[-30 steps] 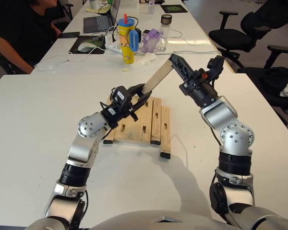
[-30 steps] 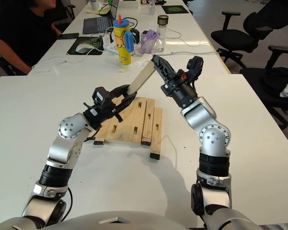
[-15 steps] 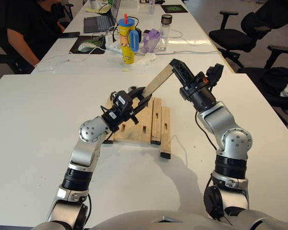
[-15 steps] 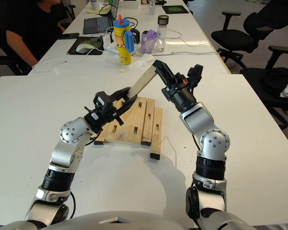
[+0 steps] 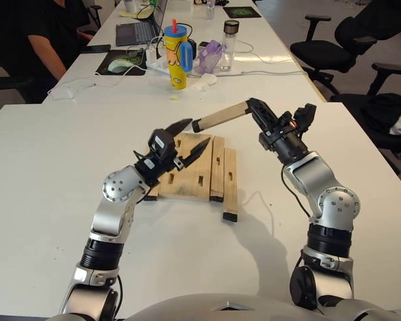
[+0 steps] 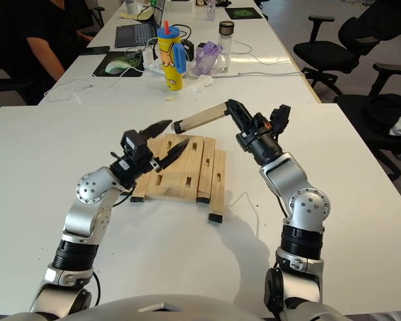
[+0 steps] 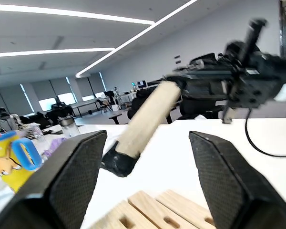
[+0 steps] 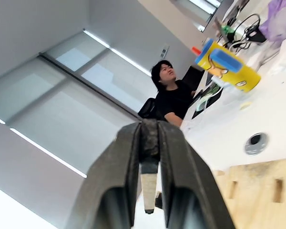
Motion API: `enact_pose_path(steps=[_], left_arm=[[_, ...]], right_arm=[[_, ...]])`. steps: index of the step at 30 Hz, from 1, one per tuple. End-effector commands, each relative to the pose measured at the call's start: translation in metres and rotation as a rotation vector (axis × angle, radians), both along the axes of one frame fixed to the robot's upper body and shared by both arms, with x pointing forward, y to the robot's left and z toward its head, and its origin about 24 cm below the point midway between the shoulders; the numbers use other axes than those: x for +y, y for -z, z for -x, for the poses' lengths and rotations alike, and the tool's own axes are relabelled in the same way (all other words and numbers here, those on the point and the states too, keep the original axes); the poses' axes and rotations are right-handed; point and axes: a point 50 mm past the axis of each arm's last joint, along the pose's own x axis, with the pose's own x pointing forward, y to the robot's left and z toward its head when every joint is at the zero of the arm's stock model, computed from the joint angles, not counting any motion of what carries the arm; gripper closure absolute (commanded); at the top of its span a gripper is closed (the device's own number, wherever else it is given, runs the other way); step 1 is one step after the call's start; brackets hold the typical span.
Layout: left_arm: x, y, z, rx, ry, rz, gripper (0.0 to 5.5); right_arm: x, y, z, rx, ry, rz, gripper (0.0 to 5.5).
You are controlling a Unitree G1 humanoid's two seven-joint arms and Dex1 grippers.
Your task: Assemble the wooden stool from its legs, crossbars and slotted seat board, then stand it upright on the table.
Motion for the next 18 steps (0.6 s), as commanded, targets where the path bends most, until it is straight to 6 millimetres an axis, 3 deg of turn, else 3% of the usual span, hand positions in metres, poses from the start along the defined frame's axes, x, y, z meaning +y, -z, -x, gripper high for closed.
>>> enact_pose_path(steps=[1, 4, 7, 10, 18], left_arm=[[0.003, -0.001, 0.005, -0.019, -0.006, -0.013, 2.3], [0.002, 0.005, 0.012, 0.004, 0.018, -0.021, 2.3], [-0.001, 0.012, 0.021, 0.031, 0.057, -0.063, 2.3], [-0.006, 0.021, 0.025, 0.044, 0.076, -0.131, 2.3], [-0.013, 0.024, 0.026, 0.067, 0.076, -0.128, 2.3]], right_arm=[[-0.007, -0.003, 0.027, 0.005, 0.109, 0.25, 5.07], [-0.006, -0.004, 0.051, 0.058, 0.183, 0.31, 5.07], [-0.014, 0.001, 0.062, 0.147, 0.28, 0.349, 5.08], [-0.021, 0.009, 0.065, 0.233, 0.351, 0.408, 5.08], [-0.004, 0.022, 0.062, 0.321, 0.353, 0.365, 5.08]])
